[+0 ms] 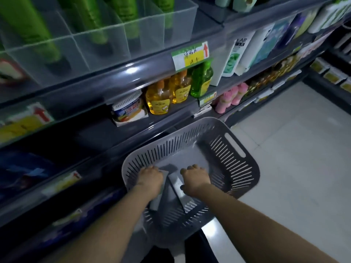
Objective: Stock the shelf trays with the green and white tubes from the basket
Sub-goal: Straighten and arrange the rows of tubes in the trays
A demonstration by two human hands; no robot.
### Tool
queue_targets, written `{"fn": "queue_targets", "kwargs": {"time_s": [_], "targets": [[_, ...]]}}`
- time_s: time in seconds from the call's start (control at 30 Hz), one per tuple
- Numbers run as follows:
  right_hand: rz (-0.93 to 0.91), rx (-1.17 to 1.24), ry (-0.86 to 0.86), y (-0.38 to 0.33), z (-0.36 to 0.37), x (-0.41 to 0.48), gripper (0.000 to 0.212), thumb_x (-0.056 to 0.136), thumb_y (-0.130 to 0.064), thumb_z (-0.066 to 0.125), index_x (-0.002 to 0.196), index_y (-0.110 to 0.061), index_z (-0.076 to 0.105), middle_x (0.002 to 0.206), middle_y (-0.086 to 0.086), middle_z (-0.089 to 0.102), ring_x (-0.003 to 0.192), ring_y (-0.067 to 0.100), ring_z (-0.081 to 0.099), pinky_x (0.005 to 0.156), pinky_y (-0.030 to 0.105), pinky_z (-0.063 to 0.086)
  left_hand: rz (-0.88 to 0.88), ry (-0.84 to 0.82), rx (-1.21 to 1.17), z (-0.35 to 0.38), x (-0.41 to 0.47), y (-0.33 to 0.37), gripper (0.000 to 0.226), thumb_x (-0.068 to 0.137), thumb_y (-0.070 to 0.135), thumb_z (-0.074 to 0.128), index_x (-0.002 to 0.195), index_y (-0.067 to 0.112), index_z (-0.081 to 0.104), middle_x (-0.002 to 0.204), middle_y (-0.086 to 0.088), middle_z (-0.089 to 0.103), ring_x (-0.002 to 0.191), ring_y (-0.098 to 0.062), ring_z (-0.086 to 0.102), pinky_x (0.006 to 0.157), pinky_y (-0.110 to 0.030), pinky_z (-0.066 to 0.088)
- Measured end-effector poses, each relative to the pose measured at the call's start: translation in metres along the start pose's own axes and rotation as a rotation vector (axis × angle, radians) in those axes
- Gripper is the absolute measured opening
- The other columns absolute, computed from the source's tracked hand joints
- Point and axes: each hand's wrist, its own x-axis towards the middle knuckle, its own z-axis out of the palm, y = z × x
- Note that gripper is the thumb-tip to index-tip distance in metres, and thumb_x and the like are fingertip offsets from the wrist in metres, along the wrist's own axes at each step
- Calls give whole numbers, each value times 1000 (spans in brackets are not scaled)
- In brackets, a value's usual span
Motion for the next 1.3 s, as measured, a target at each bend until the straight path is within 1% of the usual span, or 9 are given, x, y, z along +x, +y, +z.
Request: {"fn": "queue_targets", "kwargs": {"time_s": [0.23,0.4,0.6,0.7,0.8,0.93,1.07,1.17,1.3], "targets": [[26,41,-170,8,42,41,50,91,-32,57,136,-15,44,136,9,51,126,29,42,99,38,36,-151,-118,-189,32,43,18,38,89,14,48,126,9,53,130,-13,51,121,-28,47,101,-36,43],[77,128,-240,15,68,65,53,88,-37,58,138,-25,43,137,5,52,126,26,48,100,35,38,-315,-93,-457,54,63,32,53,93,14,44,142,10,25,150,-12,26,133,-31,36,107,-41,36],[80,253,-261,19,82,86,62,81,-41,67,137,-26,43,136,3,53,124,25,52,98,34,43,-478,58,-644,78,84,34,40,102,24,26,129,6,50,125,-16,55,109,-30,55,100,-42,42],[87,406,-273,16,88,93,62,79,-35,69,134,-32,41,135,-1,53,121,25,55,91,36,49,-572,13,-768,88,91,31,27,99,22,41,116,8,57,115,-10,62,98,-25,59,86,-31,47],[117,459,-261,24,87,95,59,81,-34,66,135,-28,42,130,4,57,118,28,56,90,37,48,-586,-71,-868,89,92,28,20,90,31,50,98,17,61,101,-7,65,83,-21,60,78,-38,55],[47,512,-131,42,71,90,54,89,-29,55,137,-17,33,123,13,59,113,35,58,90,40,46,-534,-127,-924,63,83,27,27,88,30,57,112,20,58,113,-5,61,96,-23,59,80,-31,49],[-69,632,-49,53,50,86,59,96,-18,44,150,-29,24,125,15,60,109,37,58,91,39,44,-548,-102,-928,35,78,26,34,71,25,74,103,22,60,111,-4,65,96,-22,61,78,-31,52],[1,860,-92,55,34,86,34,96,-13,43,122,-24,63,119,8,65,99,29,63,84,32,52,-539,-41,-897,12,69,25,44,65,25,75,108,22,65,109,-2,68,95,-20,64,78,-32,54],[287,1257,-327,56,7,76,17,92,-21,52,93,-16,68,78,6,61,63,20,54,49,24,39,-539,-26,-982,-8,54,25,30,72,14,73,98,22,63,94,2,63,83,-16,60,67,-23,45]]}}
